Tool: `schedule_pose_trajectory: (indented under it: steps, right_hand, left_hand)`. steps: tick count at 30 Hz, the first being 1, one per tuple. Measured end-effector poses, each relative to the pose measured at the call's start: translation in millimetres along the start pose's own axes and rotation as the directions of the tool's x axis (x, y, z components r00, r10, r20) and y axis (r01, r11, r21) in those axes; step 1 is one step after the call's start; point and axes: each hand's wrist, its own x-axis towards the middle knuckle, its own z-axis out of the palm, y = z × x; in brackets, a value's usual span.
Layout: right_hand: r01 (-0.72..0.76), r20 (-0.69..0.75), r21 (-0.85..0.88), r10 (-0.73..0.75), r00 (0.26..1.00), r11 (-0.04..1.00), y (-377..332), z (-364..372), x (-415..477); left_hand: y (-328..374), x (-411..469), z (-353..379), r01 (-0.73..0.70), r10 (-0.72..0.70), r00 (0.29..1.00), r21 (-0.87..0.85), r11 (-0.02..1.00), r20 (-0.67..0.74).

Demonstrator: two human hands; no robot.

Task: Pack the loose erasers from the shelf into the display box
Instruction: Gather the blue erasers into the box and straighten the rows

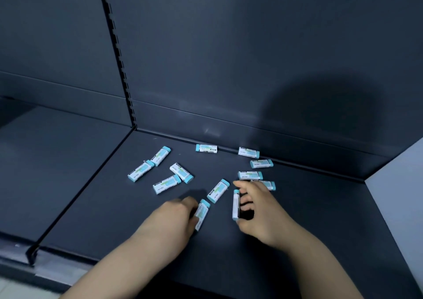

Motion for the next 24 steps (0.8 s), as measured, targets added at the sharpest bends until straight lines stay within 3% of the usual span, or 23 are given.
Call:
schedule_pose_trajectory:
  steps: [9, 15, 24]
  right_hand:
    - [0.057, 0.003, -0.18, -0.057, 0.998, 0.982, -3, 1, -11]
    - [-0.005, 0.003, -0.365, 0.007, 1.0, 0.931, -4, -6, -20]
    - [0.017, 0.009, -0.291, -0.015, 1.0, 0.956, -5, -4, -13]
  left_hand:
    - [19, -2, 10, -0.039, 0.039, 0.999, -0.027, 0.999, -0.018]
    - [31, 1, 19, 0.038, -0.04, 0.999, 0.084, 0.996, 0.028]
    - [34, 12, 12, 0.004, -0.03, 0.991, 0.194, 0.981, 0.133]
